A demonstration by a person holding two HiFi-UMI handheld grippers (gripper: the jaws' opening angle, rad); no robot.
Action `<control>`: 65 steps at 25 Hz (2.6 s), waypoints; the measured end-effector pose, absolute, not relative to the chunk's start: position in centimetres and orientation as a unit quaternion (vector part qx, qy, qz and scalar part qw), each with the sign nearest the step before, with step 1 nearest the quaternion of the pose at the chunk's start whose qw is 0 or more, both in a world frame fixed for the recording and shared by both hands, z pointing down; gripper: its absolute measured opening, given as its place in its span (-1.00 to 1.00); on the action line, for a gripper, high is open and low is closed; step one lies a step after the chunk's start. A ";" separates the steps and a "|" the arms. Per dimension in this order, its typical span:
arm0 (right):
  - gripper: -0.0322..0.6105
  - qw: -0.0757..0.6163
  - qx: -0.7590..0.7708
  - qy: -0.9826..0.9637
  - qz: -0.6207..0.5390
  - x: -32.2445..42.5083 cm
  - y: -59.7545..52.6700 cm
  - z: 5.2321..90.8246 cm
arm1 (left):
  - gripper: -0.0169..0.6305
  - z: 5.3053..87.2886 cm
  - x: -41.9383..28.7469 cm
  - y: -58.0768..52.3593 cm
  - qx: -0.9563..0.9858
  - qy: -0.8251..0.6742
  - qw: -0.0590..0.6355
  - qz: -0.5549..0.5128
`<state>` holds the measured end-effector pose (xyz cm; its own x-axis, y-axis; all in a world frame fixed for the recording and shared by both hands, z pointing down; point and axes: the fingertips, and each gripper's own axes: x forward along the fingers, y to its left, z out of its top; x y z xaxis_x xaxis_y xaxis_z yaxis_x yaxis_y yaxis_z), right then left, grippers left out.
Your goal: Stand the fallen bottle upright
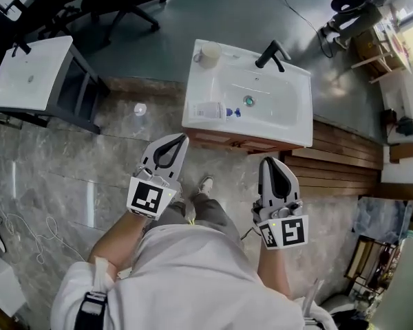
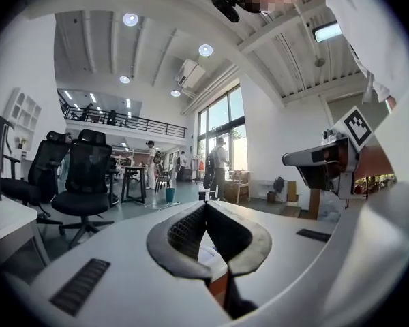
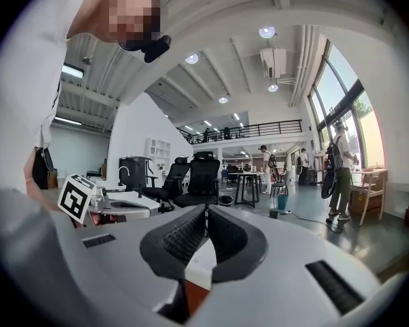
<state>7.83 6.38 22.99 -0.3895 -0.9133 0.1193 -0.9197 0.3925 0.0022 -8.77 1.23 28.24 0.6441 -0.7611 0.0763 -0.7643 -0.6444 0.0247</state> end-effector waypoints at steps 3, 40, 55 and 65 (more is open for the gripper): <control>-0.77 0.037 0.545 -0.837 0.024 9.3 4.9 22.6 | -0.89 26.8 -7.1 -0.3 0.905 -0.424 0.006 0.025; -0.77 0.025 0.459 -0.882 0.107 17.4 -7.7 31.6 | -0.11 37.4 2.9 -11.2 0.903 -0.336 -0.032 0.266; -0.77 0.028 0.447 -0.882 0.143 17.0 -9.1 37.1 | 0.31 47.3 6.6 -13.3 0.884 -0.212 -0.016 0.415; -0.77 0.030 0.438 -0.882 0.172 17.4 -9.0 40.3 | 0.47 52.5 8.3 -13.2 0.854 -0.144 0.005 0.499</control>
